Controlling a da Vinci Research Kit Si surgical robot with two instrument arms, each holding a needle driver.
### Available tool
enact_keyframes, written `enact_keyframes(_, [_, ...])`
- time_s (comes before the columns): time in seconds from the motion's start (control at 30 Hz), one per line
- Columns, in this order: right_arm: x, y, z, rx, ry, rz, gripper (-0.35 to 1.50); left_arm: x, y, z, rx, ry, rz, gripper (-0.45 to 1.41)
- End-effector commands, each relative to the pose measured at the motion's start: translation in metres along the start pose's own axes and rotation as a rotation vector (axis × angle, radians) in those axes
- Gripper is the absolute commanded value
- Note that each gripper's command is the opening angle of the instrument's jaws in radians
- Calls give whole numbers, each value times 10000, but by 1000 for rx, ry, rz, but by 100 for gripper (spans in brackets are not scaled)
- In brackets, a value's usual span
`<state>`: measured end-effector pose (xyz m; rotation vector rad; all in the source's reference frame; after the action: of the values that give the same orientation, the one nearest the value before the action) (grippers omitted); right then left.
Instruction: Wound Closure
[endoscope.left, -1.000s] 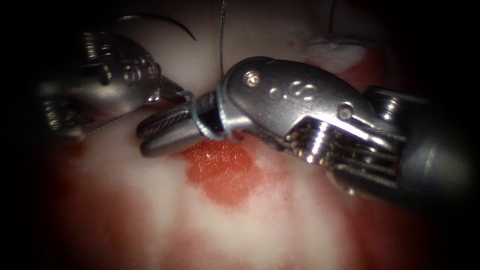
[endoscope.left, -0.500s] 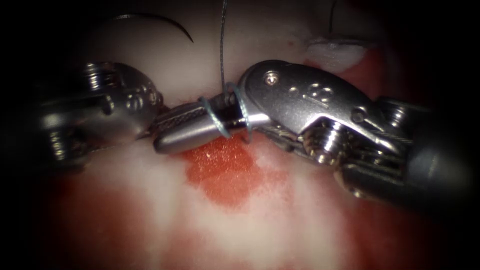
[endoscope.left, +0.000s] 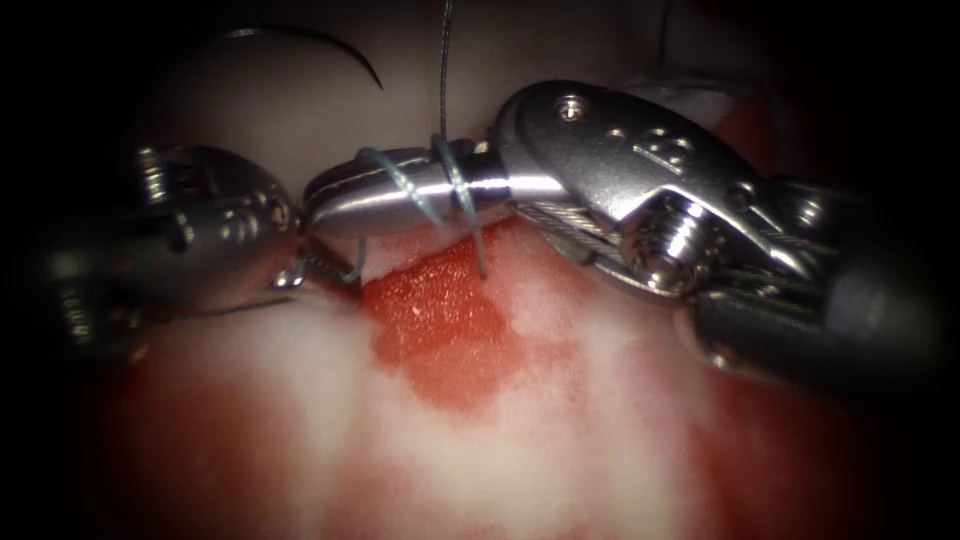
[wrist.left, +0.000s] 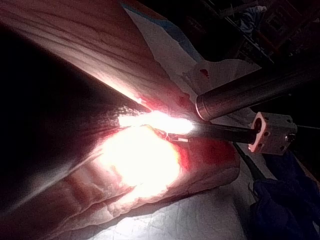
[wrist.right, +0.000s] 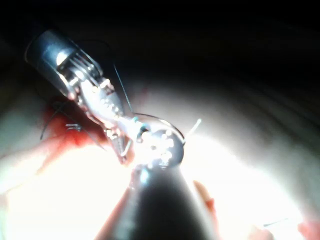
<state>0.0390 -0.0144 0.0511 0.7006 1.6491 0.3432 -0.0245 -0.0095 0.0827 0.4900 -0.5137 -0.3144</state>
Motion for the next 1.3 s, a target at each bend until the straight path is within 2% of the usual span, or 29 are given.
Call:
enact_keyframes(0.03, [10, 9, 9, -2, 4, -6, -20, -11, 5, -2, -2, -3, 4, -45])
enact_keyframes(0.3, [11, 9, 11, -29, 8, -6, -26, -17, 2, 2, 6, -9, -14, -45])
enact_keyframes(0.47, [9, 9, 12, -96, 10, -11, -35, -19, 3, 2, 17, -24, -109, -45])
enact_keyframes(1.0, [10, 4, 19, -298, -224, -89, -35, -34, -1, 0, 29, -47, -205, -45])
enact_keyframes(1.17, [8, 0, 21, -434, -322, -121, -35, -35, -1, 0, 27, -46, -205, -45])
enact_keyframes(1.3, [6, -6, 25, -504, -358, -116, -32, -35, 1, 0, 6, -48, -210, -45])
